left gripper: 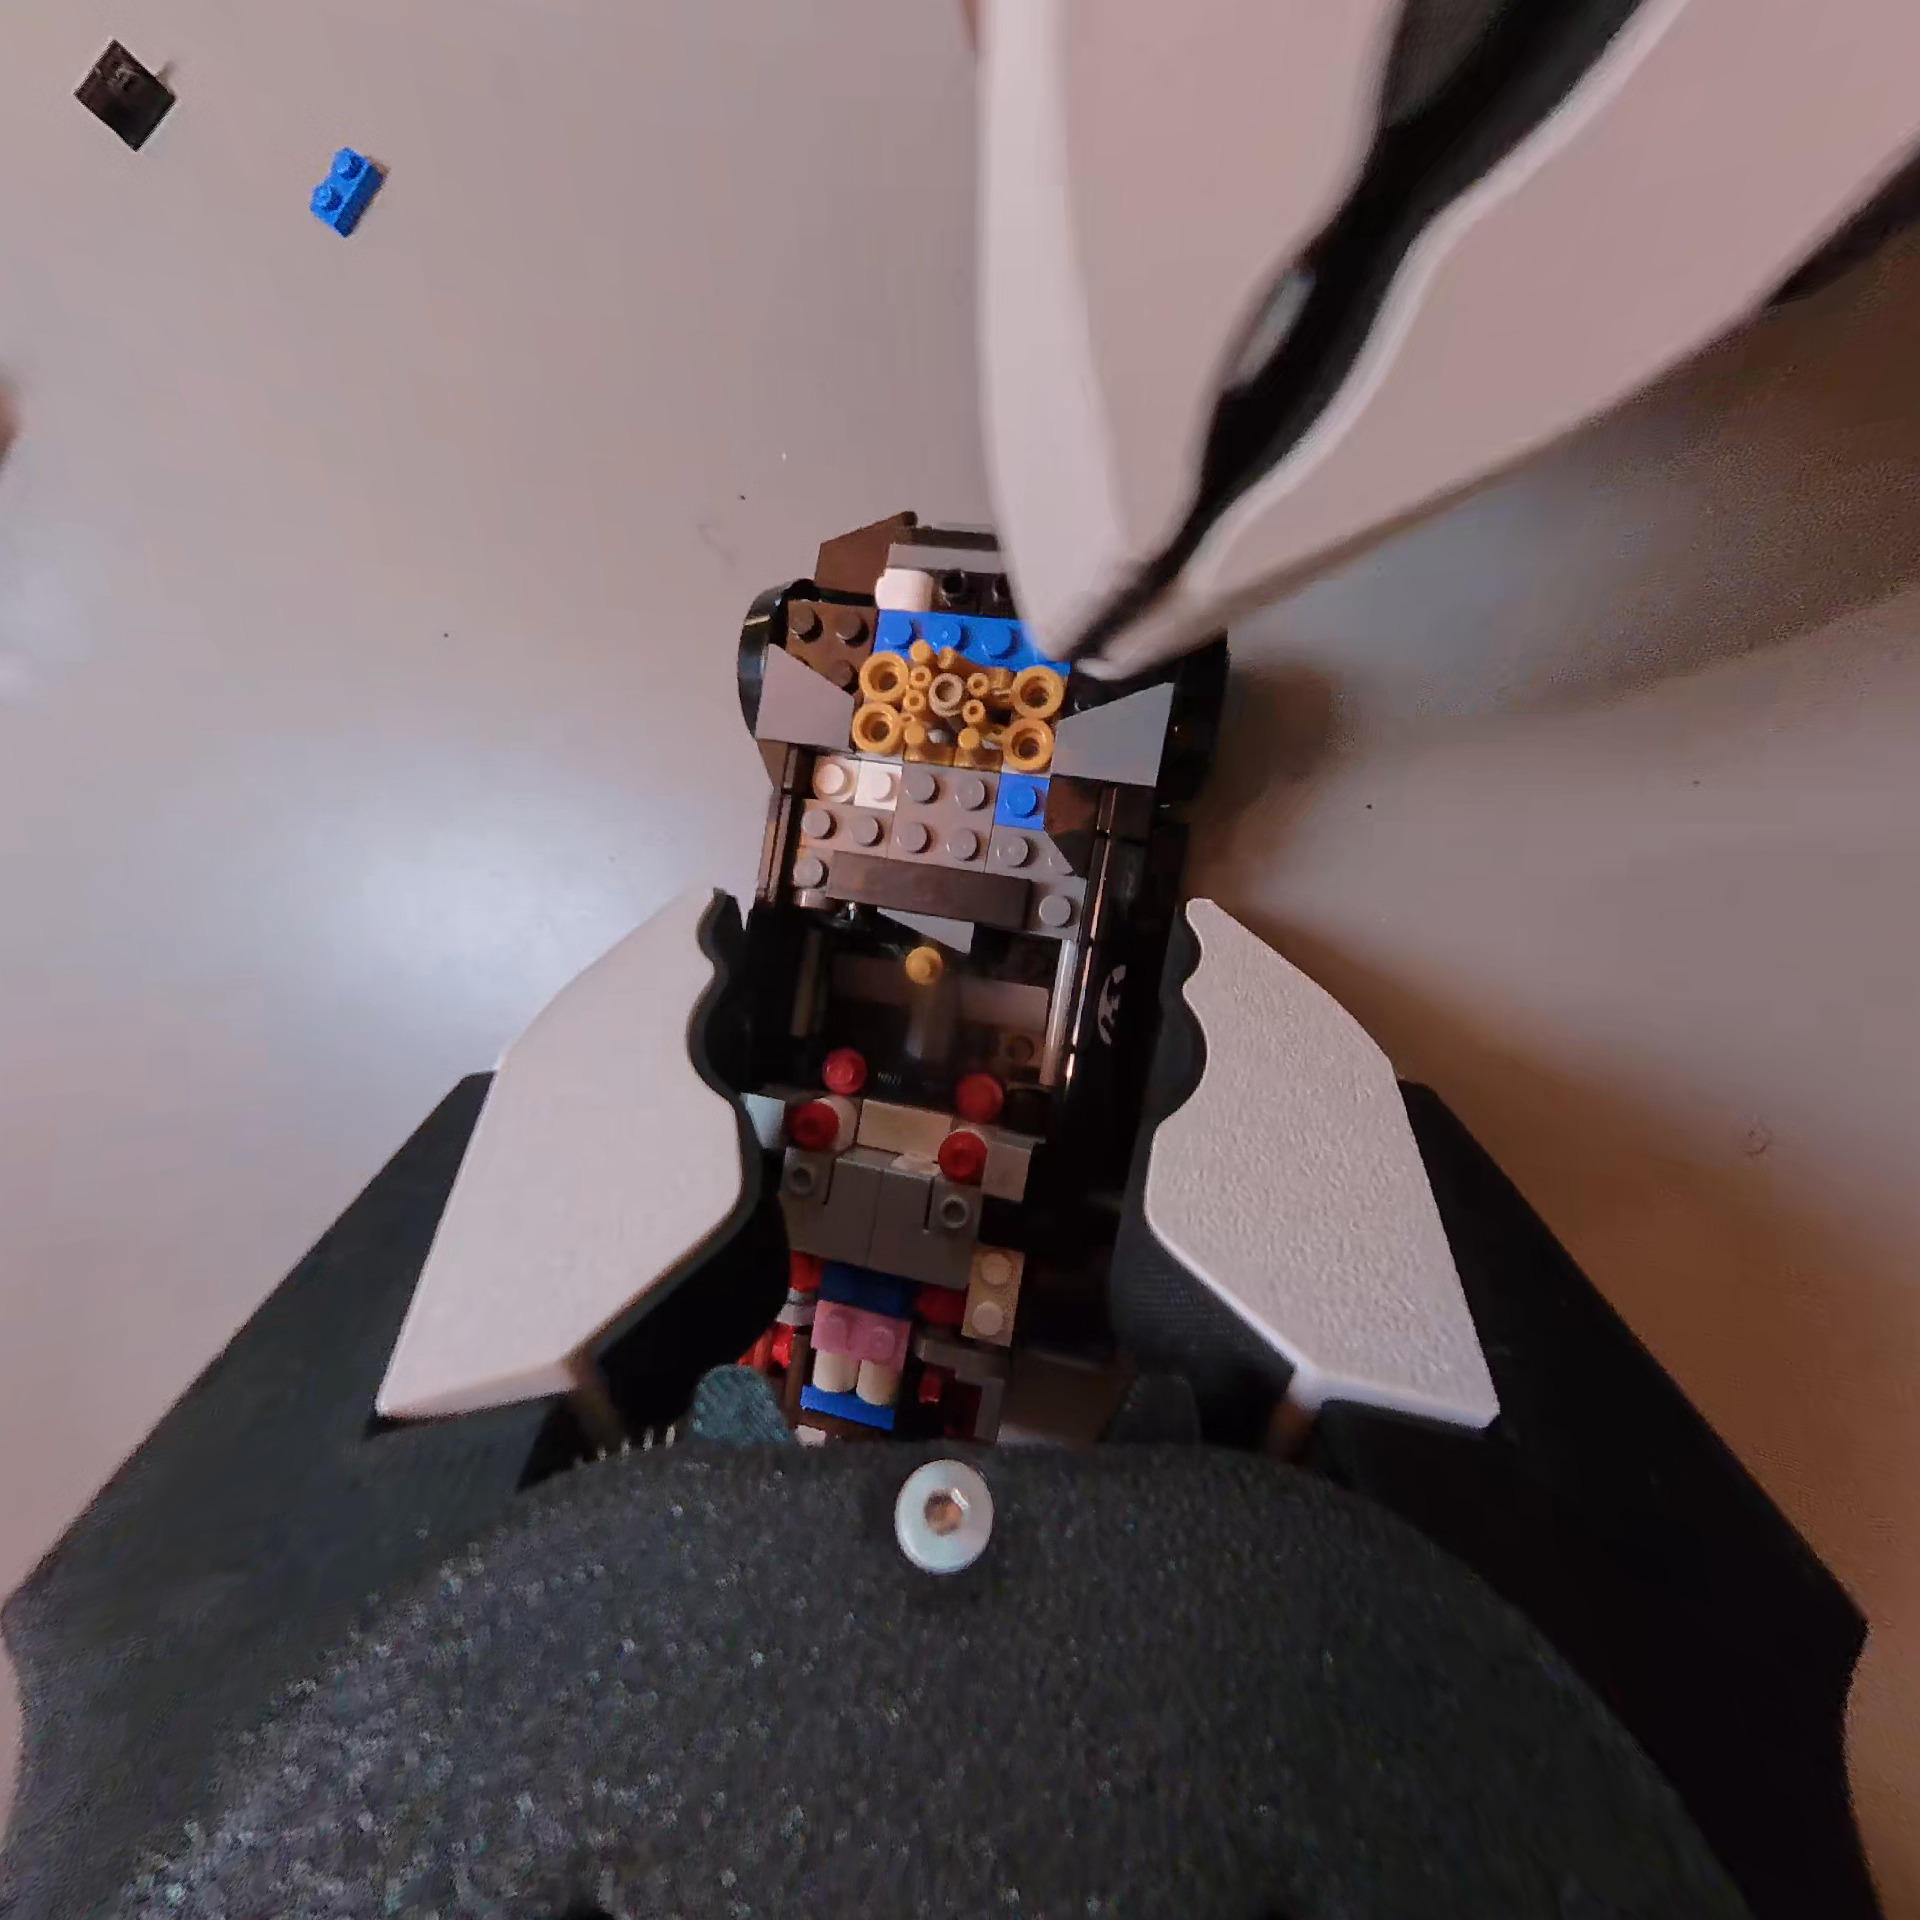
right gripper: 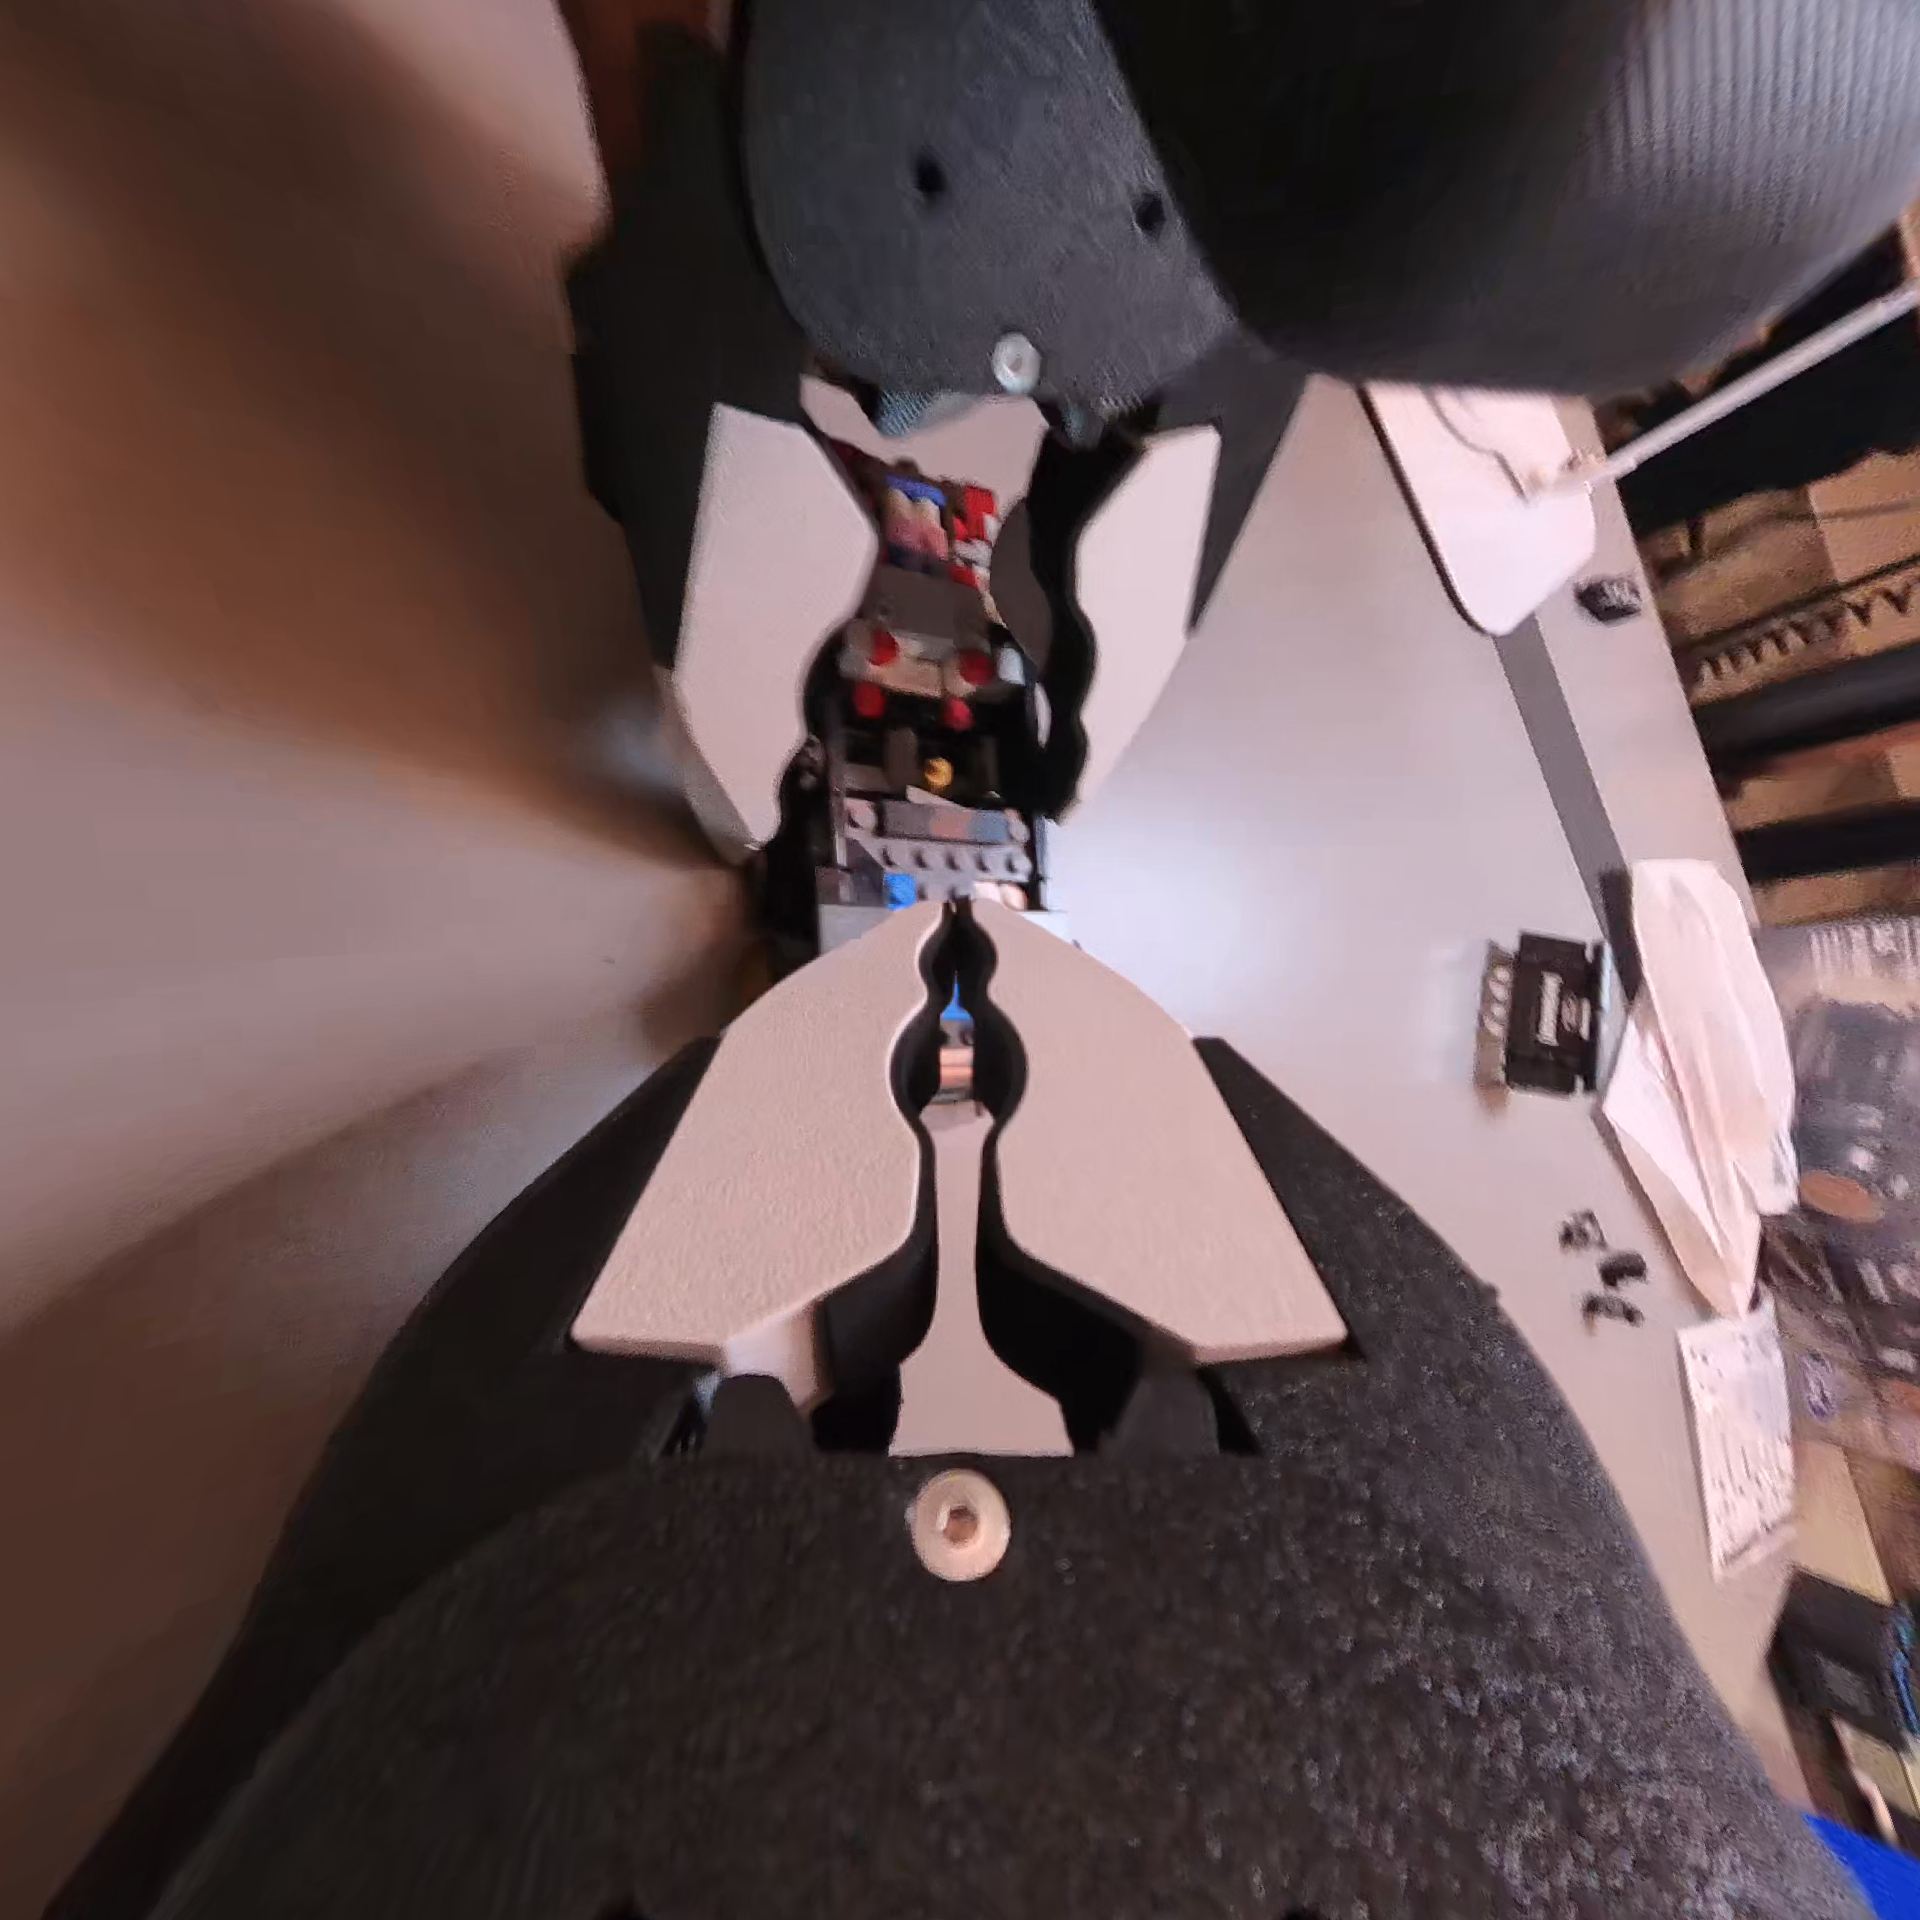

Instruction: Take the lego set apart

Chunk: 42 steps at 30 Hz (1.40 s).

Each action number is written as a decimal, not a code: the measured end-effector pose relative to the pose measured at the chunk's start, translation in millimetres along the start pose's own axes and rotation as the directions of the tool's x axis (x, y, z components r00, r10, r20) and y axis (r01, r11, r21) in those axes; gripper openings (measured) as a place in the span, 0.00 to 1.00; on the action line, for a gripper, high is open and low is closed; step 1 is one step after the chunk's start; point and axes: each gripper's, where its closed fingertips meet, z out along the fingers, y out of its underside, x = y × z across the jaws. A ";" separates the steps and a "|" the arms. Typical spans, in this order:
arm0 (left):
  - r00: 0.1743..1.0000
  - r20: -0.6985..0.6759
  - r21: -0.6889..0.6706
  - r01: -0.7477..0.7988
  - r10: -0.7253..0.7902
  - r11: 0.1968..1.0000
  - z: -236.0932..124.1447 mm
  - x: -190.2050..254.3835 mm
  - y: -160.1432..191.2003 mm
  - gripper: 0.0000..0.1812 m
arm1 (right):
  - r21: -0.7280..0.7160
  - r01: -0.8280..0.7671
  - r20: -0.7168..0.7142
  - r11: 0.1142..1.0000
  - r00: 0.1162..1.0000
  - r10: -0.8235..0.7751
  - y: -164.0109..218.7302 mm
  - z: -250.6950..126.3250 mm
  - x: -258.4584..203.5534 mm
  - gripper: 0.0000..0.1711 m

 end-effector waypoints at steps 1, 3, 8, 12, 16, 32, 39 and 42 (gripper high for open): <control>1.000 -0.001 0.003 0.001 -0.001 1.000 0.1 -0.1 -0.2 0.42 | 0.018 0.005 0.021 1.000 1.000 -0.006 -3.6 -1.2 -6.1 0.00; 1.000 0.001 0.004 0.004 -0.004 1.000 0.5 -0.1 -0.7 0.42 | 0.007 0.001 0.050 1.000 0.999 -0.001 -2.0 2.1 -15.4 0.00; 1.000 0.014 -0.012 0.027 -0.027 1.000 1.9 0.3 -2.4 0.42 | -0.073 -0.004 0.056 0.997 0.998 0.008 13.6 16.8 -22.0 0.10; 1.000 0.014 -0.011 0.027 -0.027 1.000 1.9 0.5 -2.6 0.42 | -0.101 0.000 0.050 0.995 0.999 0.005 15.8 18.3 -21.6 0.07; 1.000 0.014 -0.009 0.024 -0.024 1.000 1.9 0.8 -2.4 0.42 | -0.123 0.051 0.043 0.991 0.998 -0.046 15.5 17.2 -23.3 0.04; 0.999 0.021 -0.012 0.040 -0.040 0.999 2.2 -0.3 -2.3 0.43 | 0.017 0.003 -0.019 1.000 1.000 -0.002 2.2 -0.6 -8.7 0.00; 0.999 0.023 -0.010 0.041 -0.041 0.999 2.3 -0.5 -2.6 0.43 | 0.062 -0.103 0.056 0.993 0.993 0.099 6.3 -3.4 -10.3 0.11; 0.999 0.025 -0.013 0.037 -0.036 0.999 2.2 -0.5 -2.8 0.43 | 0.049 -0.090 0.100 0.995 0.991 0.084 6.1 6.9 -17.8 0.11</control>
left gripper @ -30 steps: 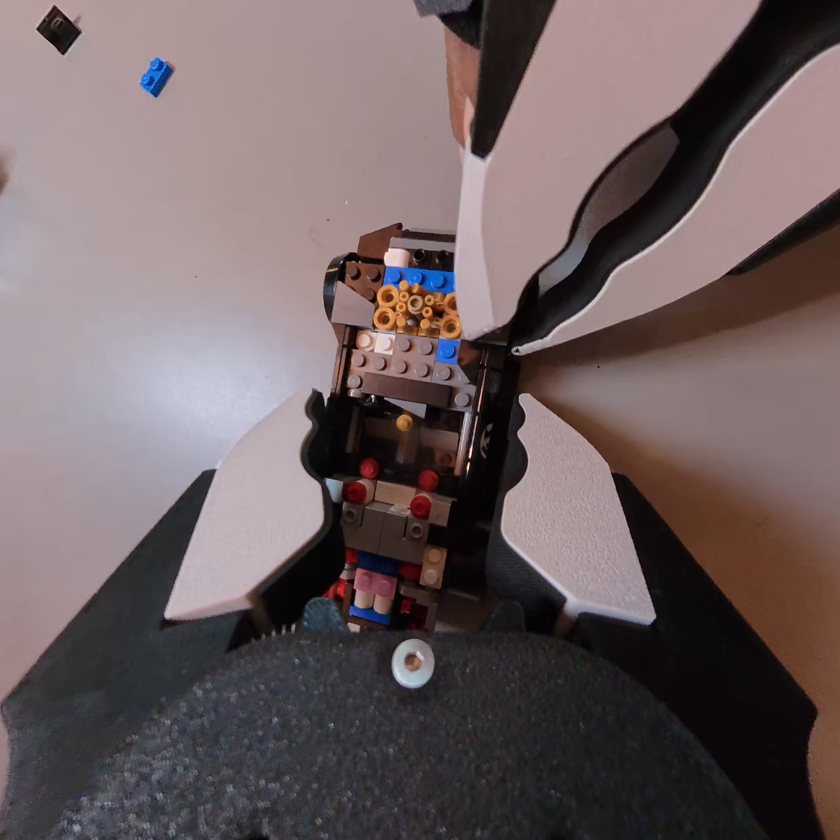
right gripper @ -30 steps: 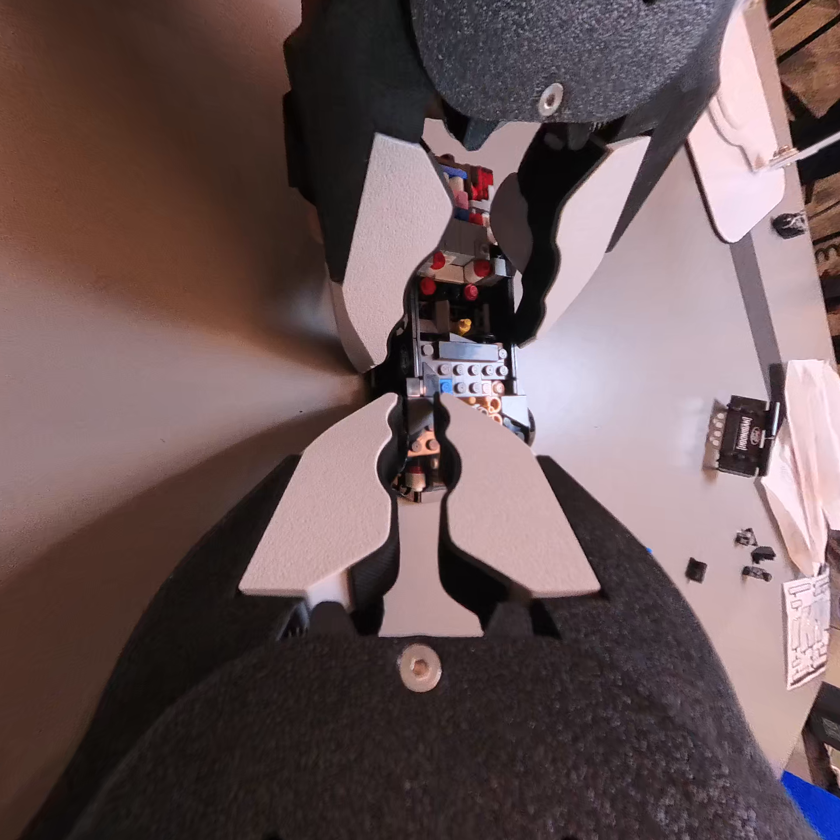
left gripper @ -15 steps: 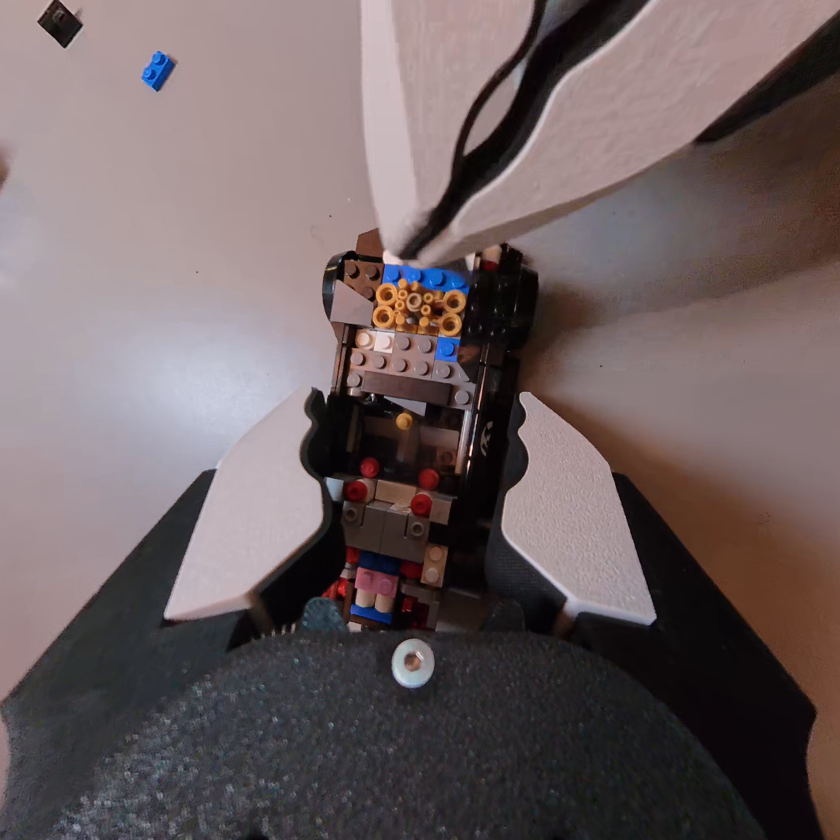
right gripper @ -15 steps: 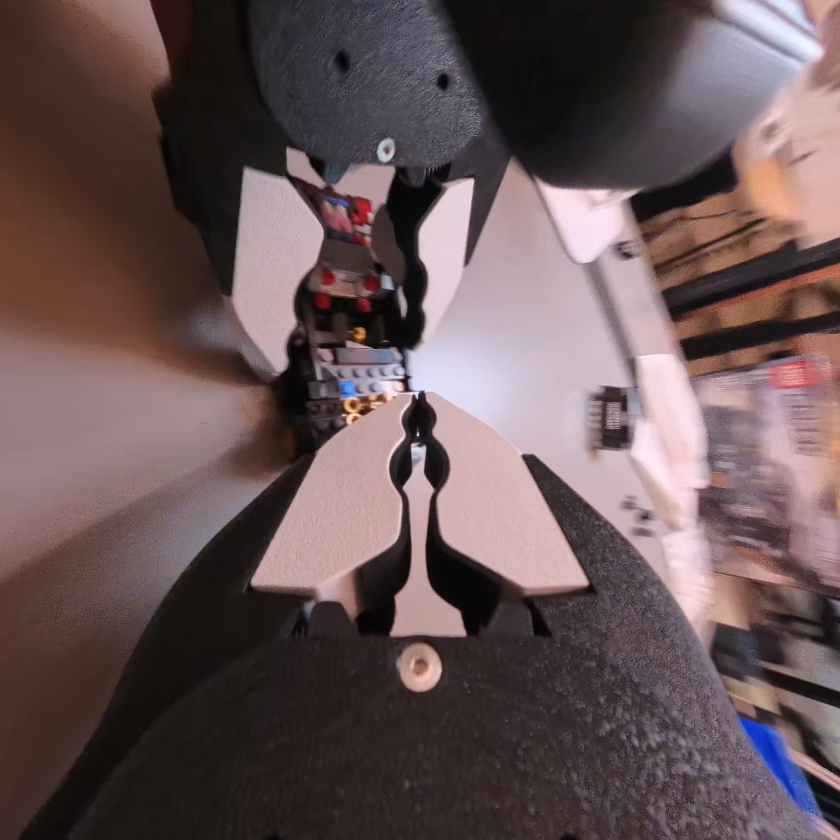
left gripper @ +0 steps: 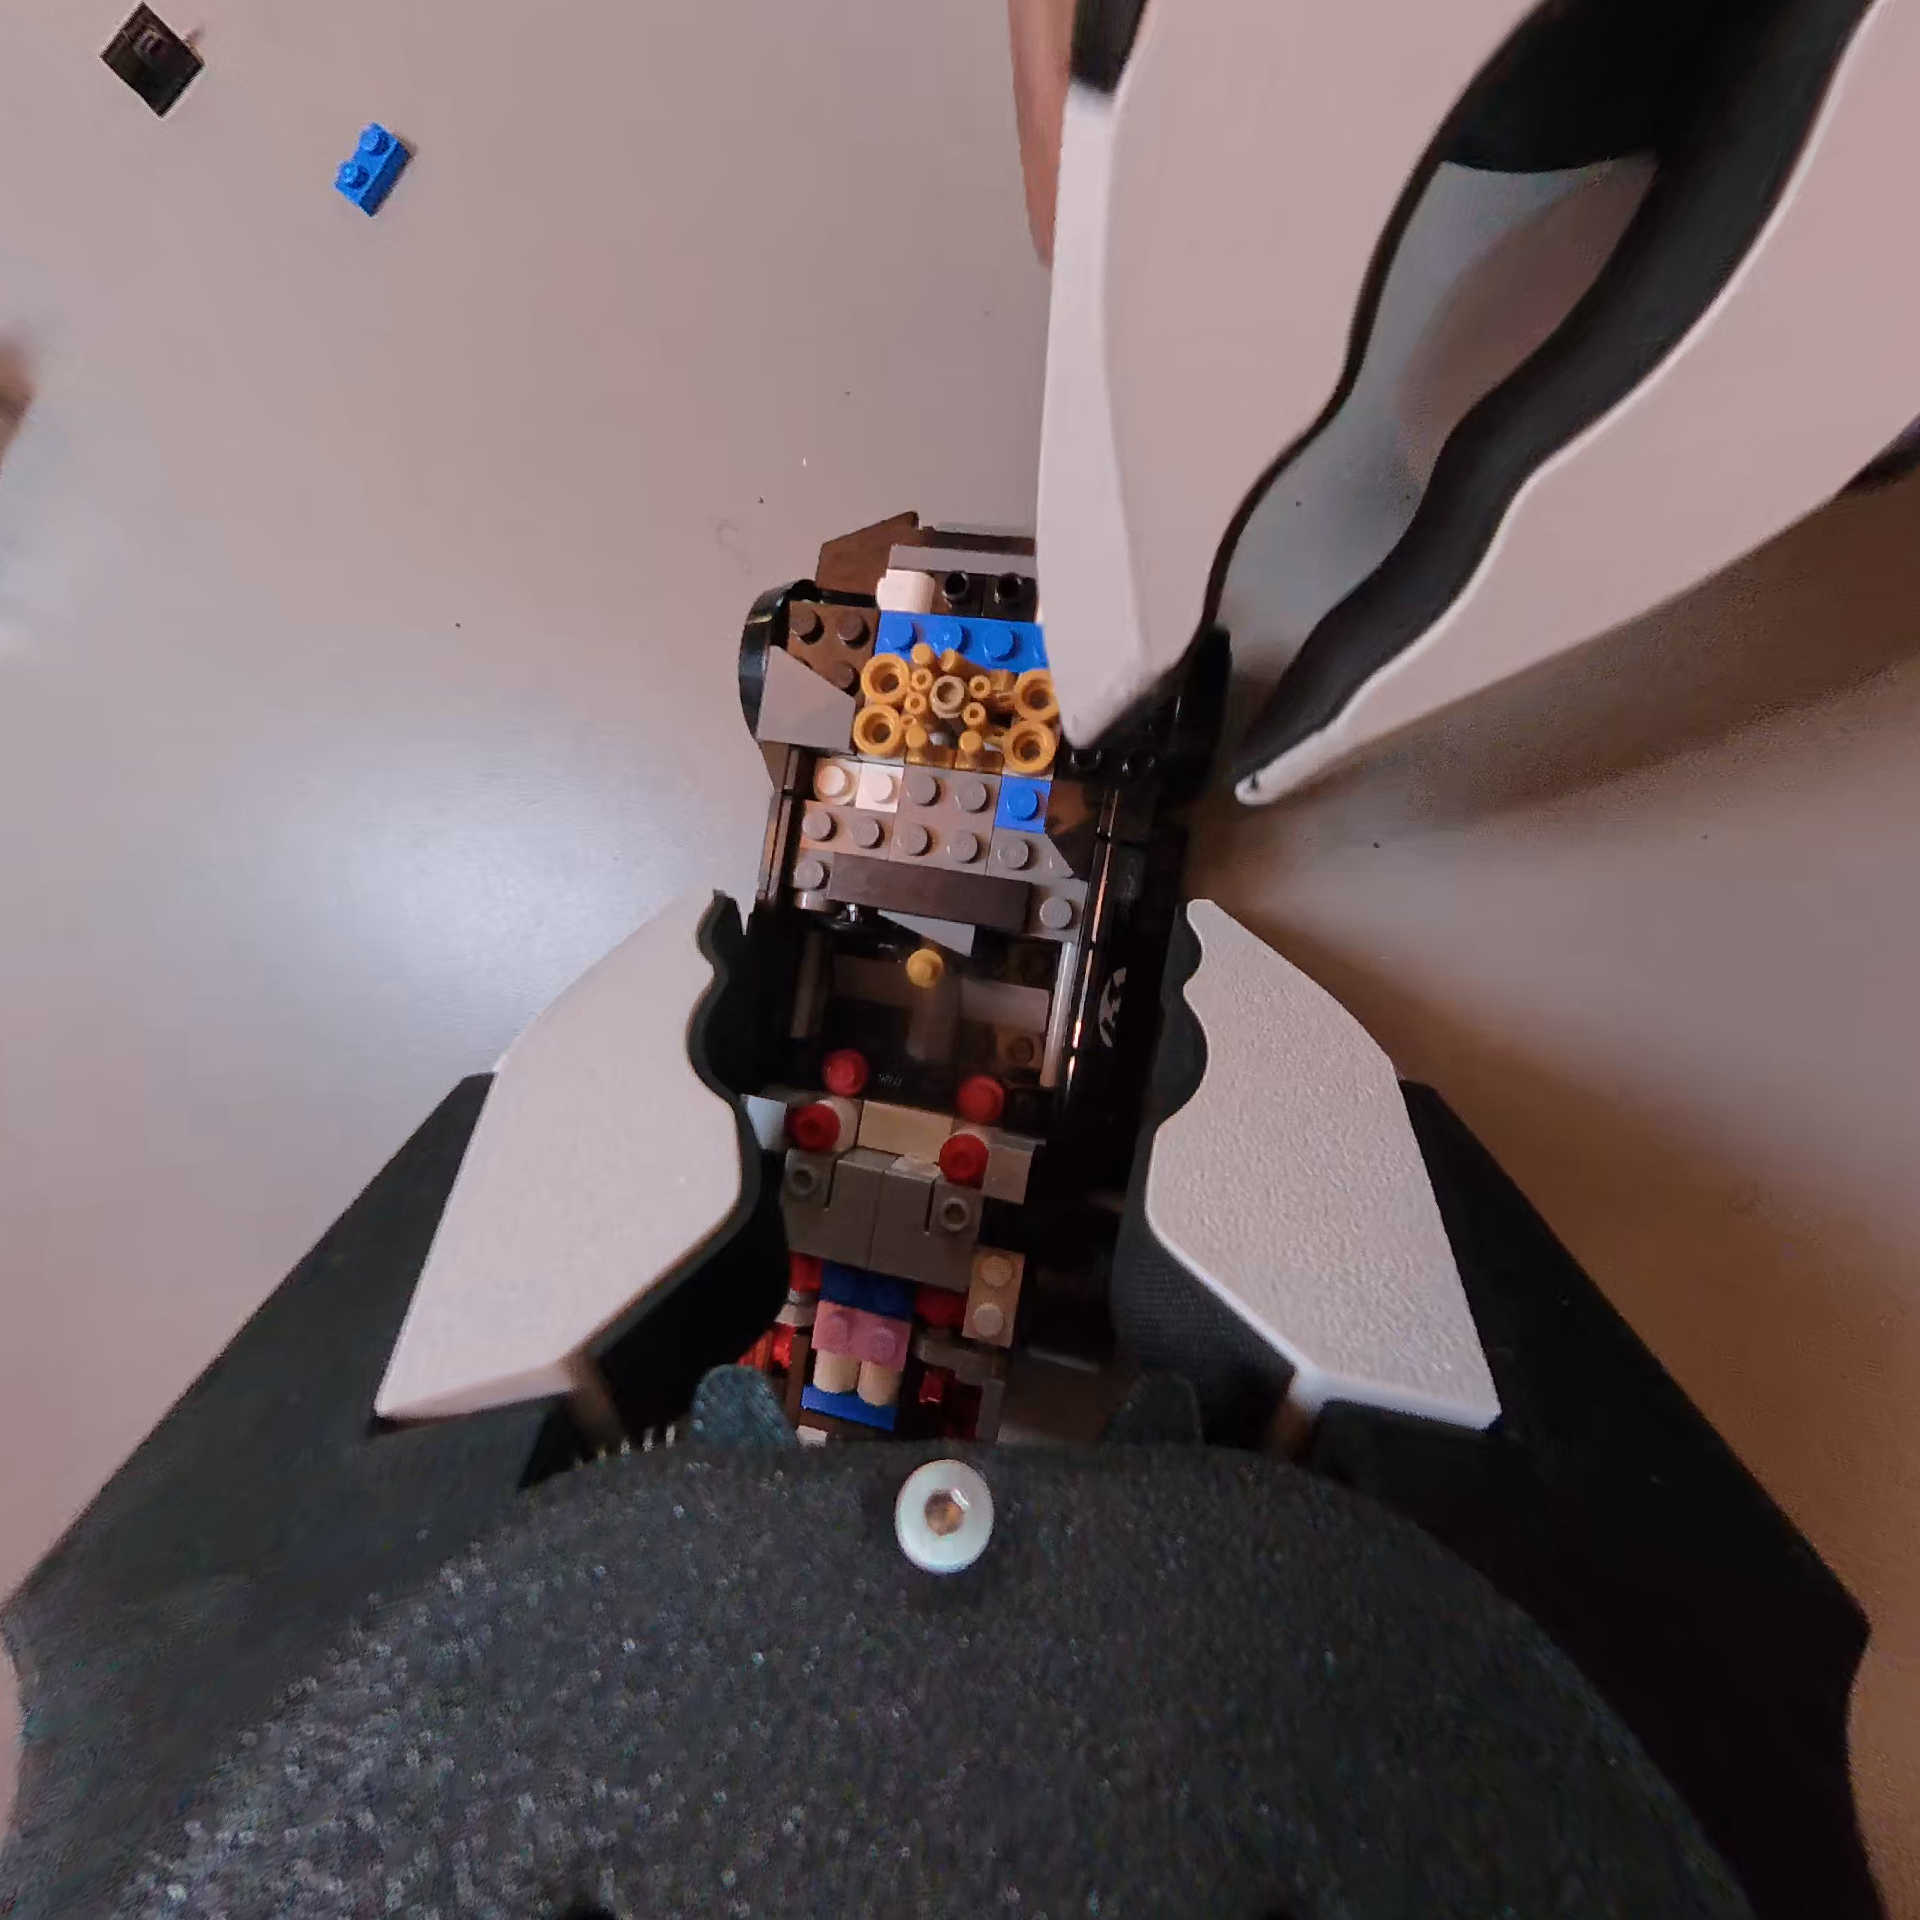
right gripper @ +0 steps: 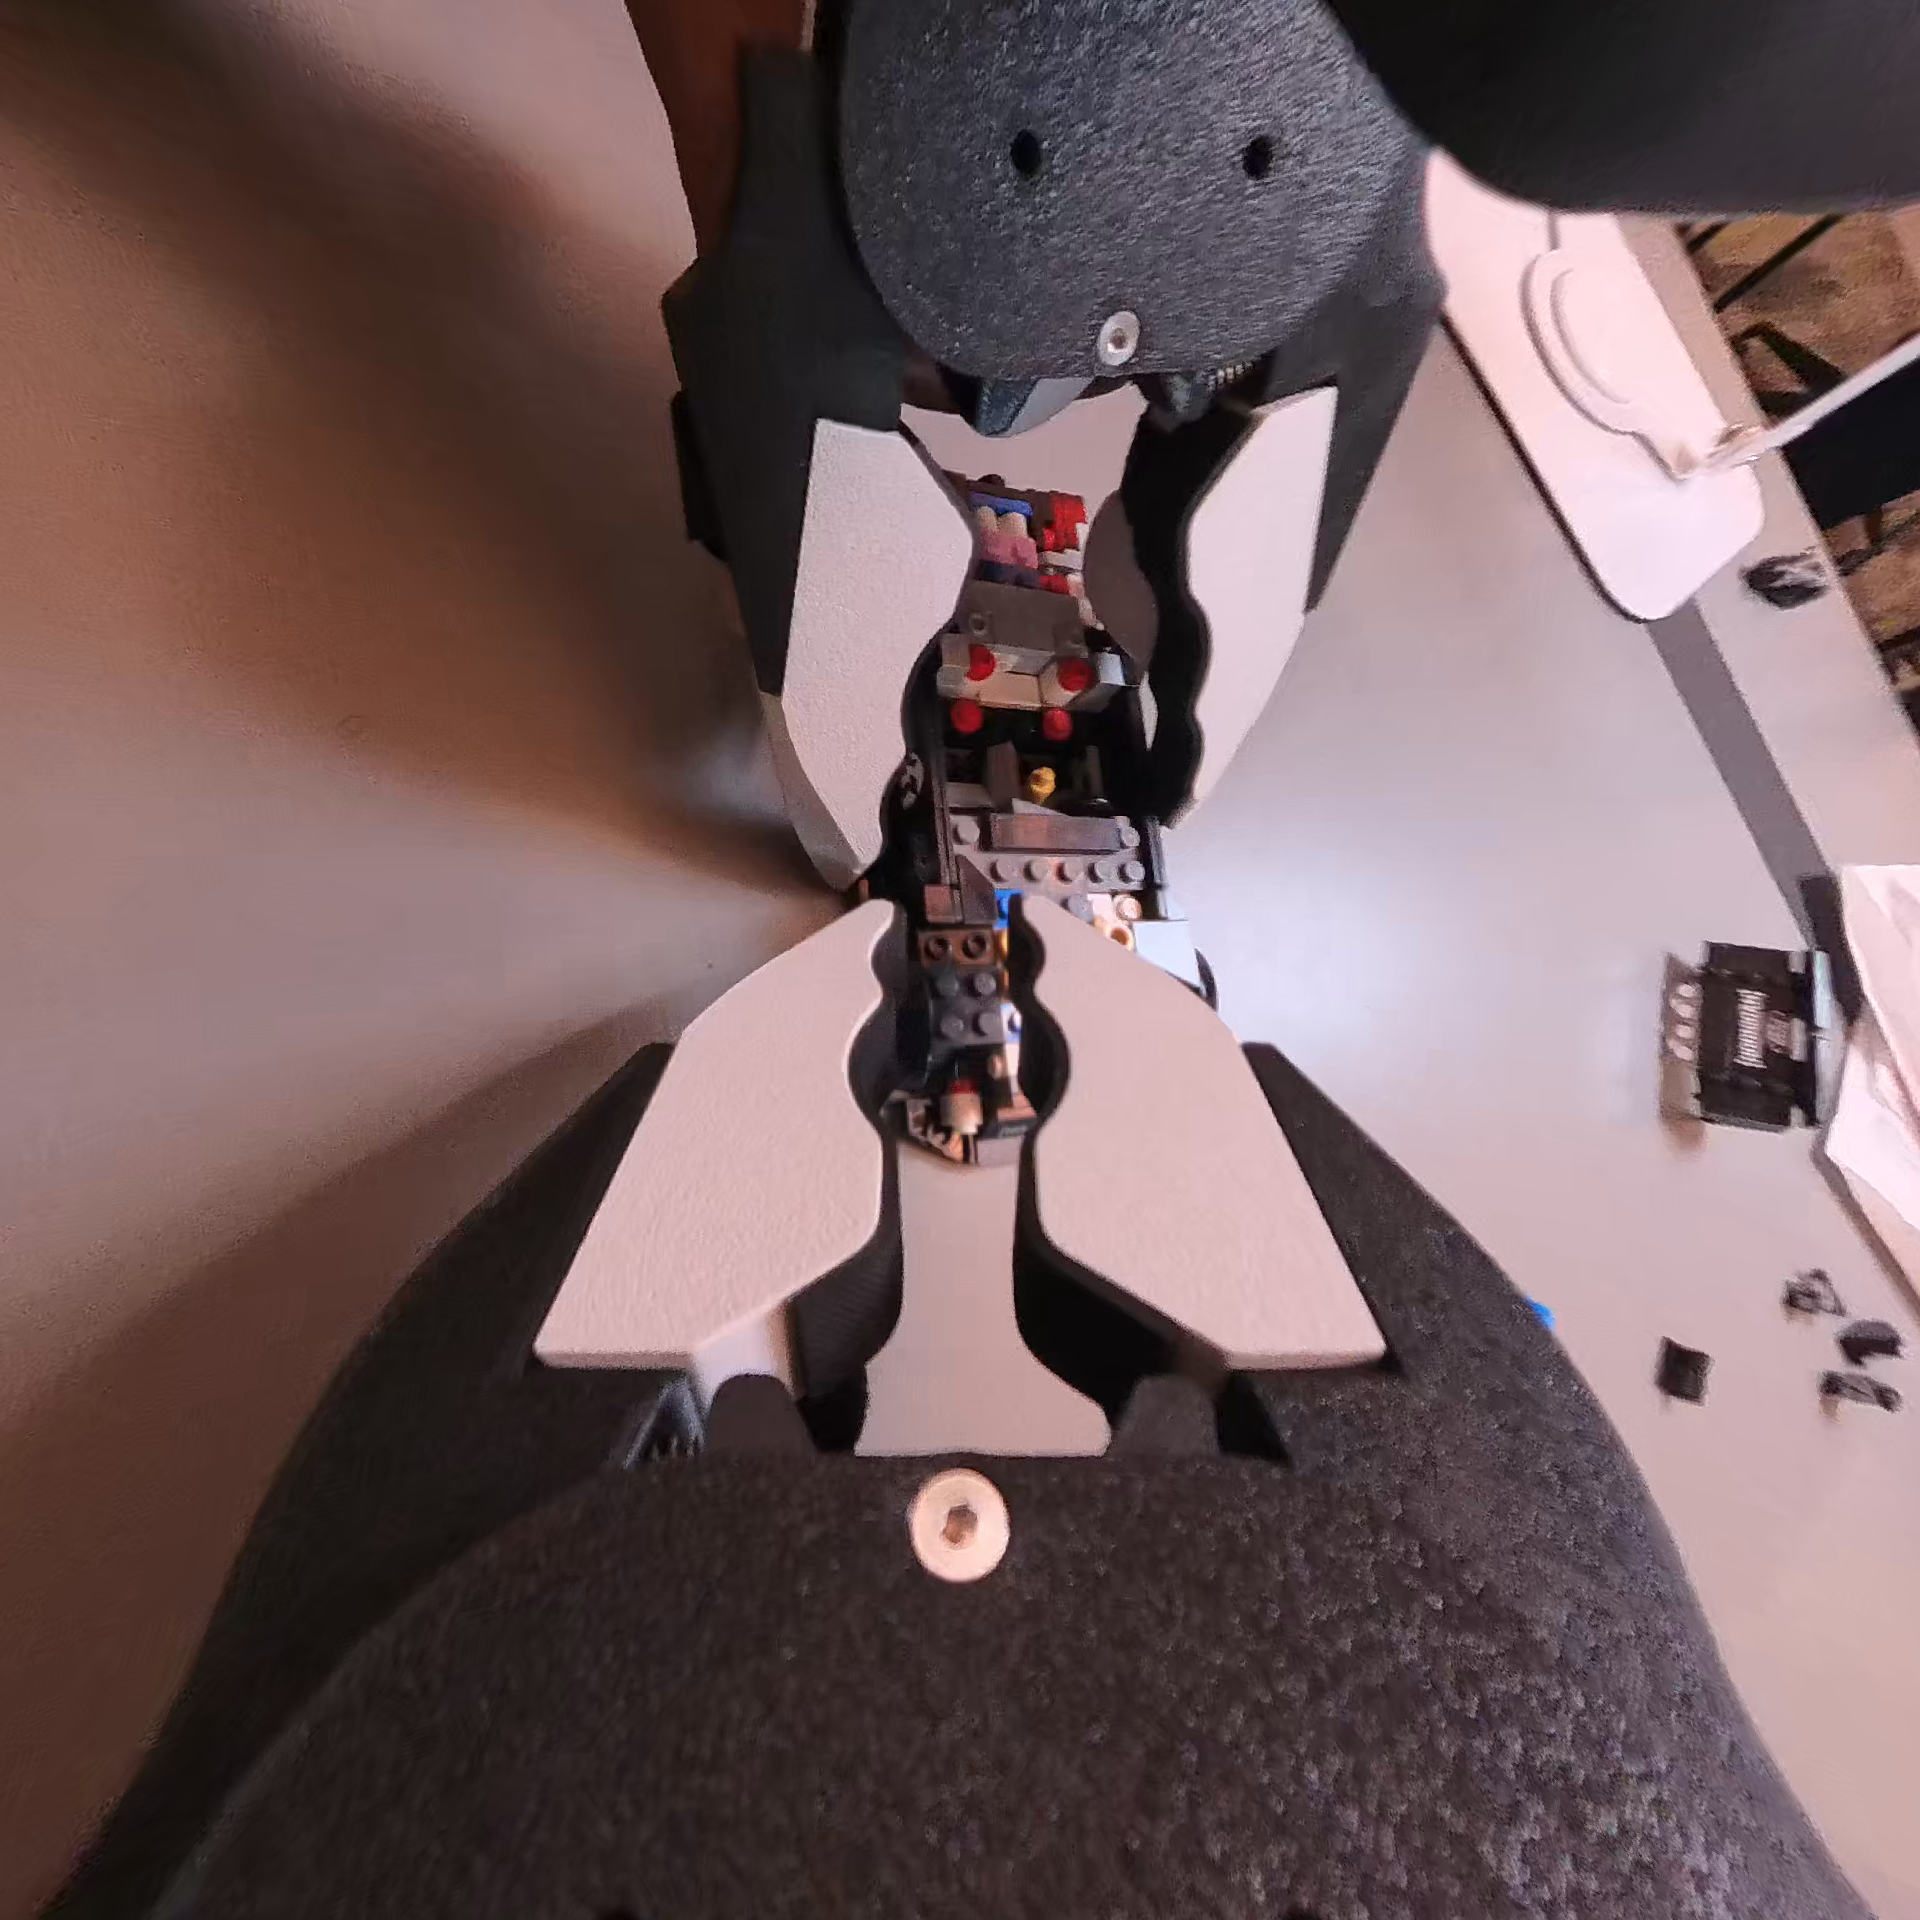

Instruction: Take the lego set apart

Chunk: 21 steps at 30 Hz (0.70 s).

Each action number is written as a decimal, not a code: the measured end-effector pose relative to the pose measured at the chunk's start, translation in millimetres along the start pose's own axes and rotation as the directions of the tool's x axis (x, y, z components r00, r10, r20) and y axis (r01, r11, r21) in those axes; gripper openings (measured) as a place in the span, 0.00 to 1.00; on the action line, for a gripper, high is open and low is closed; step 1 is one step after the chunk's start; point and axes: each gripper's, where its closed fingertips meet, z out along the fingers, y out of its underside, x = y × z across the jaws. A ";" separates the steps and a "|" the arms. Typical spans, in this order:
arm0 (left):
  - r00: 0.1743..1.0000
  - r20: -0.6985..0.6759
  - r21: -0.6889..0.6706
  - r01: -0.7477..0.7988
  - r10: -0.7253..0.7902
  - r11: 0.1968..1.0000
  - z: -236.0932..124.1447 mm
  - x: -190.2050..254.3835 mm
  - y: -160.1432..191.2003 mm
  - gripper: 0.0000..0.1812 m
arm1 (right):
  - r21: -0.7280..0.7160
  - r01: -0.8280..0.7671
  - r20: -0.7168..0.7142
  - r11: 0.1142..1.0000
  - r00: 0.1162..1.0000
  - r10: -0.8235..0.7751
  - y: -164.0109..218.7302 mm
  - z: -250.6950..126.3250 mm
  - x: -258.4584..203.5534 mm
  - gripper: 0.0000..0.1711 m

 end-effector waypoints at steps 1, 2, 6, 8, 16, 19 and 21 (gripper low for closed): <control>1.000 0.002 0.000 0.001 -0.001 1.000 -0.1 0.0 -0.1 0.42 | -0.009 -0.007 0.024 1.000 1.000 0.007 0.2 4.2 -2.2 0.11; 1.000 0.005 0.001 0.002 -0.002 1.000 -0.1 0.0 0.0 0.42 | -0.024 -0.009 0.041 1.000 0.999 0.010 1.1 8.5 -3.7 0.12; 1.000 0.007 0.004 -0.001 0.001 1.000 -0.3 0.3 0.0 0.42 | -0.076 0.020 0.055 0.997 0.998 -0.016 6.5 19.7 -0.9 0.12; 1.000 0.006 0.008 -0.002 0.002 1.000 -0.3 0.3 -0.1 0.42 | -0.089 0.017 0.085 0.996 0.996 -0.009 7.3 20.2 1.0 0.12; 1.000 0.005 0.013 0.002 -0.002 1.000 -0.4 0.2 0.3 0.43 | -0.088 -0.064 0.239 0.994 0.967 0.083 4.8 19.4 -1.5 0.09; 1.000 0.004 0.016 0.005 -0.005 1.000 0.3 0.5 -0.6 0.43 | -0.069 -0.141 0.291 0.988 0.944 0.155 4.7 17.5 -1.5 0.08; 1.000 0.003 0.017 0.004 -0.005 1.000 0.8 1.0 -1.5 0.43 | -0.057 -0.171 0.314 0.984 0.932 0.180 4.9 15.8 -1.3 0.08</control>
